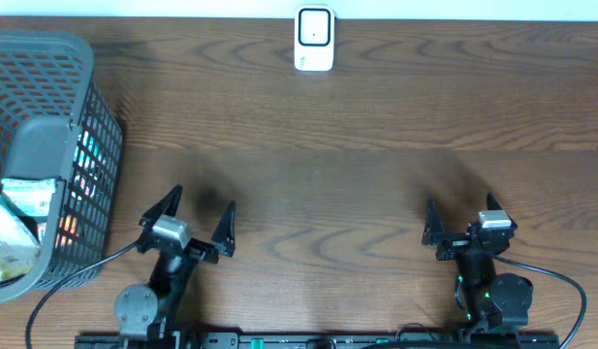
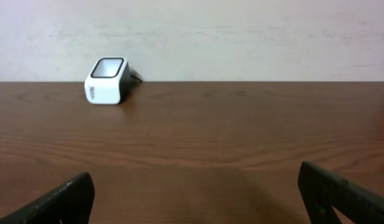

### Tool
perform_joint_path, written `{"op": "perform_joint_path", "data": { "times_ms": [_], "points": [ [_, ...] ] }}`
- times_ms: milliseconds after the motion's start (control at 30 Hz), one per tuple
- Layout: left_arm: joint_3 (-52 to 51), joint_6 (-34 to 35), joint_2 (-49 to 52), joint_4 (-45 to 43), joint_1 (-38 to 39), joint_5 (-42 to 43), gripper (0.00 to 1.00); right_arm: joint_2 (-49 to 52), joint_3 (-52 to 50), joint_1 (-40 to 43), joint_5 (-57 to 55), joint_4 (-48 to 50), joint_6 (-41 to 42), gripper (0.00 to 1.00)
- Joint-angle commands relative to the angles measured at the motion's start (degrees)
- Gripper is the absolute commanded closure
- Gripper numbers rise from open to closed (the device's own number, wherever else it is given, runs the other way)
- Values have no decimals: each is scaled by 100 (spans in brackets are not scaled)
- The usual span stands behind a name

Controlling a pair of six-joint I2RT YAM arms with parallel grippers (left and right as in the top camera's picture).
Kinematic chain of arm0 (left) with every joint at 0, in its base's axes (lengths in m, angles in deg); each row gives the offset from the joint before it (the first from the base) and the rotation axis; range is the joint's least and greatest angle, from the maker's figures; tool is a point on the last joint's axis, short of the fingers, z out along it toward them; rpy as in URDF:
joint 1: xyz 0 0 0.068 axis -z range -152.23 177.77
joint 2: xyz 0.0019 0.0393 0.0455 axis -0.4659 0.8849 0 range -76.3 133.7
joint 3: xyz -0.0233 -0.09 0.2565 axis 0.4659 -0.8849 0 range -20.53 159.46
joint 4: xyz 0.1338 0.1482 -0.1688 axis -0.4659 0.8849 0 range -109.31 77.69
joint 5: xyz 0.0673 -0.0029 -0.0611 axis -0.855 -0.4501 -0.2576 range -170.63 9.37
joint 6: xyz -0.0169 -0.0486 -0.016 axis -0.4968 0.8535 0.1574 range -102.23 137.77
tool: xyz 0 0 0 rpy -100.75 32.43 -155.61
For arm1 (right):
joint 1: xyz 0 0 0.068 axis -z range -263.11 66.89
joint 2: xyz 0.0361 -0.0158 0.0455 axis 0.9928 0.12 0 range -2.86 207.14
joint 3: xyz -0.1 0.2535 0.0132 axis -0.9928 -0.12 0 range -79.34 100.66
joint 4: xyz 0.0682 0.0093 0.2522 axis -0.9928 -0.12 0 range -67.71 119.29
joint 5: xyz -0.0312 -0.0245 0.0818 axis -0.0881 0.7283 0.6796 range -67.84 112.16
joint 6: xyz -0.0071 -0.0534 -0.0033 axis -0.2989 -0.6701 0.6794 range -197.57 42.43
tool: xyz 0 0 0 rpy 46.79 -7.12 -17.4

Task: Scan the item barcode
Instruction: 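Move the left gripper up and over into the grey basket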

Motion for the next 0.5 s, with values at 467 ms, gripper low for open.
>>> {"op": "perform_joint_path", "data": {
  "times_ms": [467],
  "points": [
    [984, 339, 98, -1969, 24, -437, 2, -33, -7, 28, -46, -24, 57, 1]
  ]
}}
